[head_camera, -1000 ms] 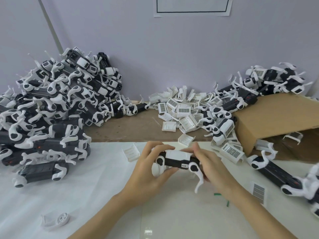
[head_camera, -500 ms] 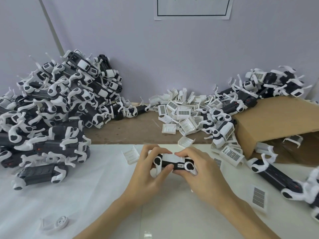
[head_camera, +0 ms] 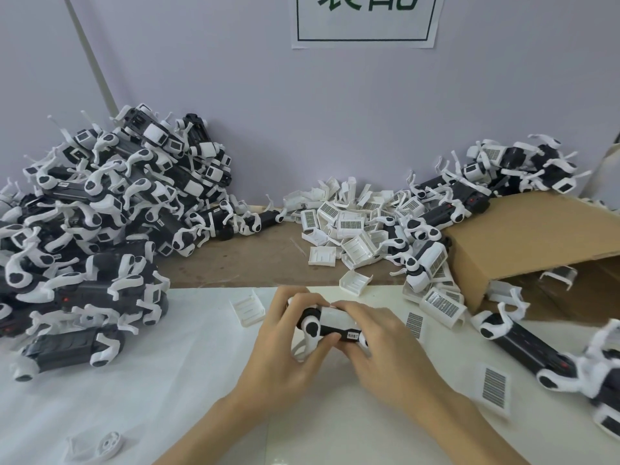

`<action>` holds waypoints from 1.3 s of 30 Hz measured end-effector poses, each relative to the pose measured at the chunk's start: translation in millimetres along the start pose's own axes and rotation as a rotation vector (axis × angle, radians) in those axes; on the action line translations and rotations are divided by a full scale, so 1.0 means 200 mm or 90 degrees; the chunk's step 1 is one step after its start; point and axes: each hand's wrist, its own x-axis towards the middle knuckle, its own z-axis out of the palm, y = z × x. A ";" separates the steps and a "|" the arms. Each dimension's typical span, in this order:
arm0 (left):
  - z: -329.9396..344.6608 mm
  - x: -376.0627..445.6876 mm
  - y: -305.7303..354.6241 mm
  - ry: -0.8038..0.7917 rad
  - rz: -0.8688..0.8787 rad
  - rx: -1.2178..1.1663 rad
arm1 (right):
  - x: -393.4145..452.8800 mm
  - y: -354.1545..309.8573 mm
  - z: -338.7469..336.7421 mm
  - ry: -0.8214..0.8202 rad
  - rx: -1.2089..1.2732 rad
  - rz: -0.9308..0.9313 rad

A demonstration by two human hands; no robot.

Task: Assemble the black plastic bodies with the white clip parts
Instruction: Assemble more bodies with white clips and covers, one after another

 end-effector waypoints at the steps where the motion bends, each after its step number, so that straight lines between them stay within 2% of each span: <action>1: 0.01 0.00 0.01 0.005 0.003 0.007 | 0.00 0.00 0.00 0.004 -0.008 -0.001; 4: 0.01 0.02 0.05 -0.006 -0.008 0.011 | 0.01 0.01 0.01 -0.004 0.032 0.026; 9: -0.05 0.04 0.13 -0.066 -0.177 -0.303 | 0.02 0.01 0.02 -0.051 0.313 0.054; 12: -0.08 0.06 0.15 -0.036 -0.219 -0.322 | 0.03 0.02 0.00 -0.070 0.401 0.052; 14: -0.07 0.07 0.14 -0.038 -0.234 -0.326 | 0.03 0.04 0.01 -0.079 0.417 0.070; 20: -0.10 0.08 0.14 -0.130 -0.212 -0.381 | 0.03 0.08 0.03 -0.102 0.433 0.089; 23: -0.08 0.06 0.15 -0.100 -0.223 -0.265 | 0.03 0.06 0.03 0.036 0.360 0.065; 25: -0.04 0.05 0.14 -0.061 -0.237 -0.176 | 0.04 0.02 0.02 0.143 0.207 0.012; 26: -0.03 0.04 0.13 -0.050 -0.247 -0.178 | 0.04 0.02 0.01 0.171 0.145 -0.013; 28: -0.05 0.05 0.11 -0.074 -0.269 -0.233 | 0.04 0.02 -0.01 0.149 0.123 -0.025; 31: -0.13 0.07 0.04 -0.180 -0.199 -0.263 | 0.03 0.04 -0.09 -0.064 0.342 0.005; 33: -0.18 0.09 0.01 -0.234 -0.138 -0.217 | 0.04 0.04 -0.13 -0.140 0.428 0.028; 36: -0.22 0.10 -0.05 -0.270 -0.057 -0.089 | 0.05 0.06 -0.12 -0.087 0.347 0.035; 39: -0.20 0.09 -0.08 -0.194 -0.080 -0.069 | 0.05 0.05 -0.09 0.011 0.285 0.033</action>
